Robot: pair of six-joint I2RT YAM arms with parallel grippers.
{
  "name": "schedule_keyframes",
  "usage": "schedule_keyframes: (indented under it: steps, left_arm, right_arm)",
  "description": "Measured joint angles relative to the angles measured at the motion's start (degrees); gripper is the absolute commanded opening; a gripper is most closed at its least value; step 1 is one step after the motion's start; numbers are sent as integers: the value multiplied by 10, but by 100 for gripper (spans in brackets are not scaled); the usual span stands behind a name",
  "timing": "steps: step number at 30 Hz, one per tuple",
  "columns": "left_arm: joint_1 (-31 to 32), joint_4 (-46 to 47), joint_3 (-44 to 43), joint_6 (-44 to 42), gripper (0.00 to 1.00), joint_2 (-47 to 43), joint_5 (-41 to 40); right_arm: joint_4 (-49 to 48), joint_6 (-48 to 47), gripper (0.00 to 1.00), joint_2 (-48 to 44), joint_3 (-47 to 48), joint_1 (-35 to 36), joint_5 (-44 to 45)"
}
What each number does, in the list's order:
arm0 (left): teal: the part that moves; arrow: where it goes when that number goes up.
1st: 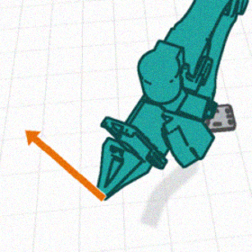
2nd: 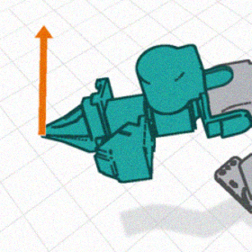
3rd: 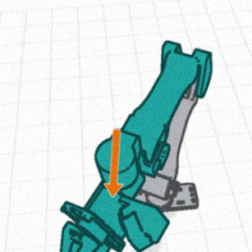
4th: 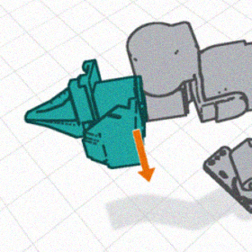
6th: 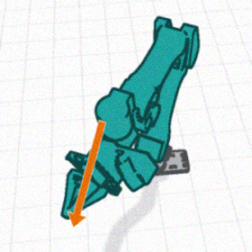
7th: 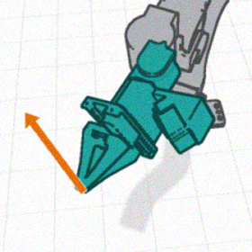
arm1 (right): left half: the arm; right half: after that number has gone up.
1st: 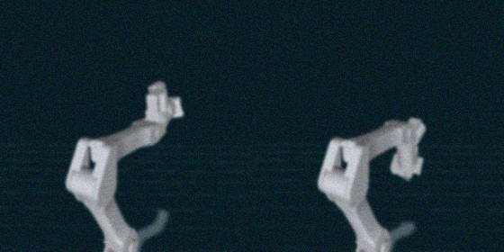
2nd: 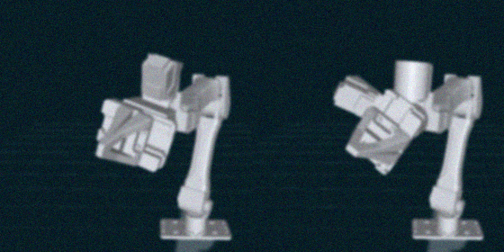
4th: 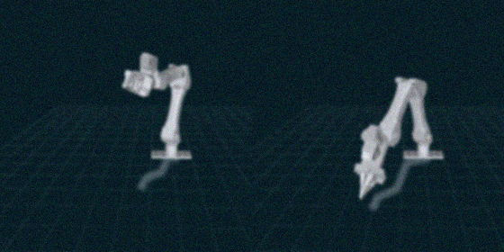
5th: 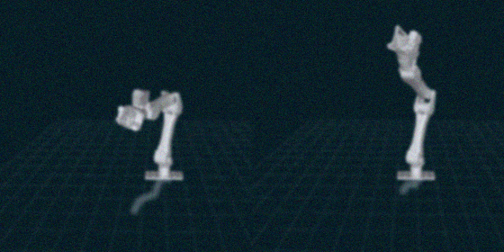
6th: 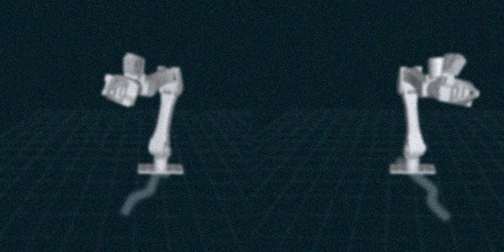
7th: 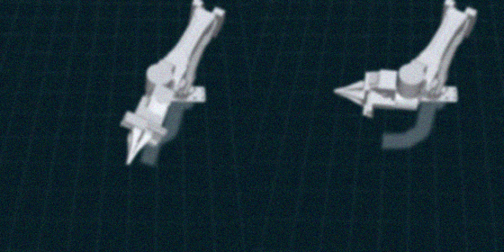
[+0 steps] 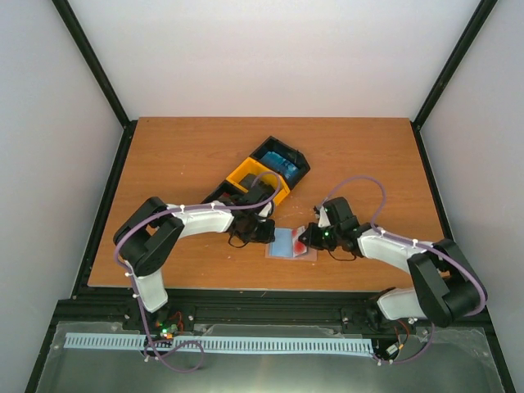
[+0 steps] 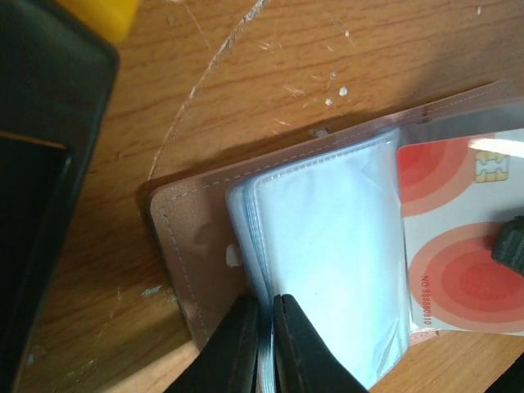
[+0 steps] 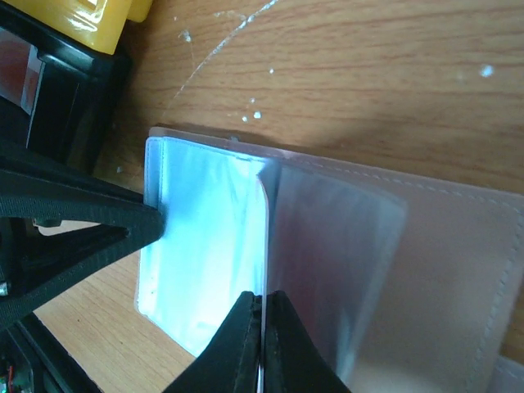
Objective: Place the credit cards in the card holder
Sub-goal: Insert the credit card into the card holder.
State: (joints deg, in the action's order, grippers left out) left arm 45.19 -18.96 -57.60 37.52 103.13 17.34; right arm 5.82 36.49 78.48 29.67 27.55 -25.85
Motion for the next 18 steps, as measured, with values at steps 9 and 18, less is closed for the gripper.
schedule_keyframes:
  steps: [9,18]
  left_arm:
    - [3,0,-1,0,7,0,-5]
    - [8,-4,-4,0,6,0,-17]
  right_arm:
    - [-41,61,3,-45,-58,0,27]
    - [-132,120,3,-46,-102,0,12]
